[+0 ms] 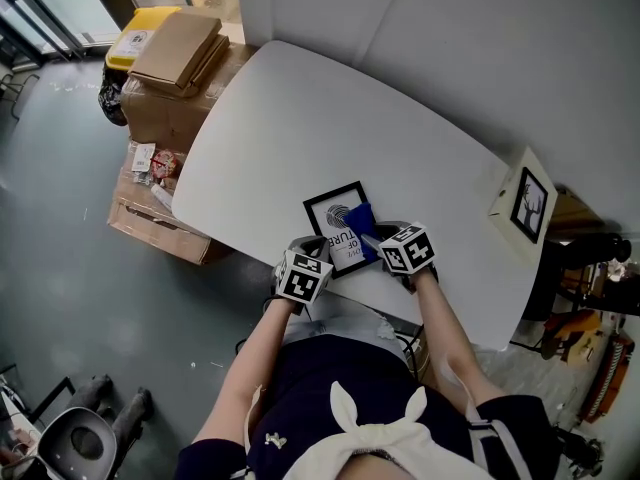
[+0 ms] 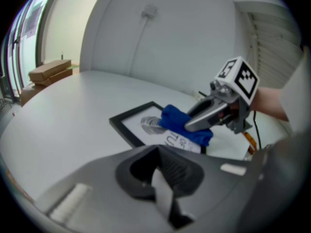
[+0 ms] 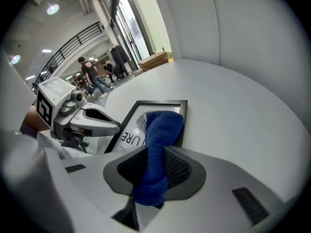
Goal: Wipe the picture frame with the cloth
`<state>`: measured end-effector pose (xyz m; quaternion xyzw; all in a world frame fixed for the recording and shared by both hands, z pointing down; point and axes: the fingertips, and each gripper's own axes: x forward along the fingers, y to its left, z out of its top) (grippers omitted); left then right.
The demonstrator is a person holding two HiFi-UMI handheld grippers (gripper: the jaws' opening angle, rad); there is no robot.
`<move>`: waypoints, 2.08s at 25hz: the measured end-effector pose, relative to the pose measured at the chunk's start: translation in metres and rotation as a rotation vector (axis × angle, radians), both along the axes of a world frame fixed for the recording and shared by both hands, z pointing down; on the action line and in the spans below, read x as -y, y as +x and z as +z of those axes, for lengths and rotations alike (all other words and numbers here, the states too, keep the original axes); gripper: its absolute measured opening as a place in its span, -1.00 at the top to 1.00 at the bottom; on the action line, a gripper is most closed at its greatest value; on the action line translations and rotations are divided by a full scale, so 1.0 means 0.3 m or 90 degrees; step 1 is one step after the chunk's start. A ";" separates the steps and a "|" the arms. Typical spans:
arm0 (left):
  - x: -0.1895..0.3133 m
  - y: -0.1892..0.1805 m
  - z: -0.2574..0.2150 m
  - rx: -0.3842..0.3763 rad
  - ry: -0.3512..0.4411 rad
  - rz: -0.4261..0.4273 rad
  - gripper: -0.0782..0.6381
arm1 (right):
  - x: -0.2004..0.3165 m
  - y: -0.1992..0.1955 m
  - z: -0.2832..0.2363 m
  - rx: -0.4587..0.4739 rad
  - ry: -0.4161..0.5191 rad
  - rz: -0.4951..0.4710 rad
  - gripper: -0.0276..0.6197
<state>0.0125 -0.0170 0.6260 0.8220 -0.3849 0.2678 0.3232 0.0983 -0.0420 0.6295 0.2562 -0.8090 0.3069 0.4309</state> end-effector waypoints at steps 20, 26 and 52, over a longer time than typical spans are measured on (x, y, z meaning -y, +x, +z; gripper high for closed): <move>-0.003 0.000 0.001 -0.004 -0.007 -0.002 0.78 | -0.061 0.035 -0.005 0.014 -0.028 0.021 0.65; -0.004 0.003 -0.005 -0.002 -0.010 -0.003 0.78 | -0.067 0.025 -0.002 0.014 -0.035 0.021 0.65; -0.005 0.001 0.001 0.002 0.004 -0.006 0.77 | -0.190 -0.183 0.005 0.073 -0.084 -0.032 0.65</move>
